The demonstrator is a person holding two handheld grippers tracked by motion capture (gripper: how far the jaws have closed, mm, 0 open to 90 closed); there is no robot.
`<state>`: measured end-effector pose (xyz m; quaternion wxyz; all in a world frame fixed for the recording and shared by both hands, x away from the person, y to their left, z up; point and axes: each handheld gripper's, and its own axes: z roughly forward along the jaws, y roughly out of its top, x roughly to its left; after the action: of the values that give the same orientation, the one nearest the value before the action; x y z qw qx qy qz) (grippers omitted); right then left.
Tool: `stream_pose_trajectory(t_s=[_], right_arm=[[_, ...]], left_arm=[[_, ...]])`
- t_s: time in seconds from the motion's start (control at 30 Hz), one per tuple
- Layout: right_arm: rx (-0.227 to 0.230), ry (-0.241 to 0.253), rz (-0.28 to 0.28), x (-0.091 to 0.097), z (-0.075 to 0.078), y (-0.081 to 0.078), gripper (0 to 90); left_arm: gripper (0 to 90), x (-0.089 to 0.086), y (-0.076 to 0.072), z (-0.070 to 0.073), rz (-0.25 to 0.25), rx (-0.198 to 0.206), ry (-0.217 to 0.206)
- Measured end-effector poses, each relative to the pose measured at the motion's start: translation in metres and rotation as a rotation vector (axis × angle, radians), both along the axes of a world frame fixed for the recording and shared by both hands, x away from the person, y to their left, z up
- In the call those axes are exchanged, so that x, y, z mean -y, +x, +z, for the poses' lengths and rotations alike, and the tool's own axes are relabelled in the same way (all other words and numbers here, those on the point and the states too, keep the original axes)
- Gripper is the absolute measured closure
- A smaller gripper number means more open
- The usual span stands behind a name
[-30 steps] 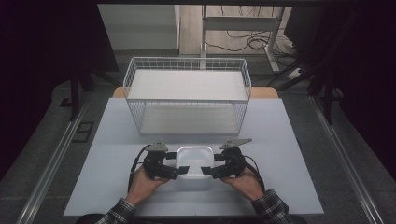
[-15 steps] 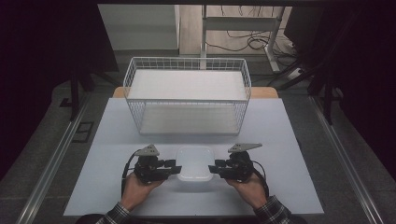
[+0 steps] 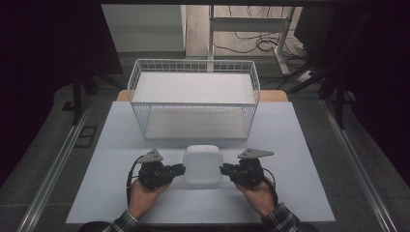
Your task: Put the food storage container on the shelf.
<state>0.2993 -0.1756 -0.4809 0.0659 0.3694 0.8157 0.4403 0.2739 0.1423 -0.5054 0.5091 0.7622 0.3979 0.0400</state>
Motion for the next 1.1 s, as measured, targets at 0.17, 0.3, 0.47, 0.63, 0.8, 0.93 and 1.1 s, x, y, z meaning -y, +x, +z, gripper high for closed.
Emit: stream_pose_trajectory(t_s=[0.17, 0.3, 0.47, 0.63, 0.8, 0.93, 1.1], right_arm=[[0.035, 0.013, -0.003, -0.001, 0.003, 0.001, 77.1], [0.059, 0.012, -0.006, -0.004, 0.007, 0.005, 77.1], [0.070, 0.024, -0.006, -0.006, 0.011, 0.013, 77.1], [0.080, 0.031, 0.006, -0.009, 0.013, 0.026, 77.1], [0.088, 0.030, -0.002, -0.013, 0.016, 0.042, 77.0], [0.093, 0.031, -0.009, -0.018, 0.016, 0.054, 76.9], [0.090, 0.030, -0.023, -0.022, 0.014, 0.066, 76.7]], left_arm=[[80.3, -0.002, 0.002, 0.003, 0.016, 0.015, -0.015], [80.3, -0.004, 0.009, 0.007, 0.019, 0.039, -0.006], [80.2, -0.007, 0.016, 0.012, 0.025, 0.048, -0.018], [80.3, -0.010, 0.027, 0.015, 0.028, 0.054, -0.020], [80.2, -0.013, 0.041, 0.020, 0.045, 0.072, -0.009], [80.2, -0.015, 0.052, 0.019, 0.064, 0.069, -0.011], [80.1, -0.016, 0.064, 0.016, 0.081, 0.059, -0.014]])
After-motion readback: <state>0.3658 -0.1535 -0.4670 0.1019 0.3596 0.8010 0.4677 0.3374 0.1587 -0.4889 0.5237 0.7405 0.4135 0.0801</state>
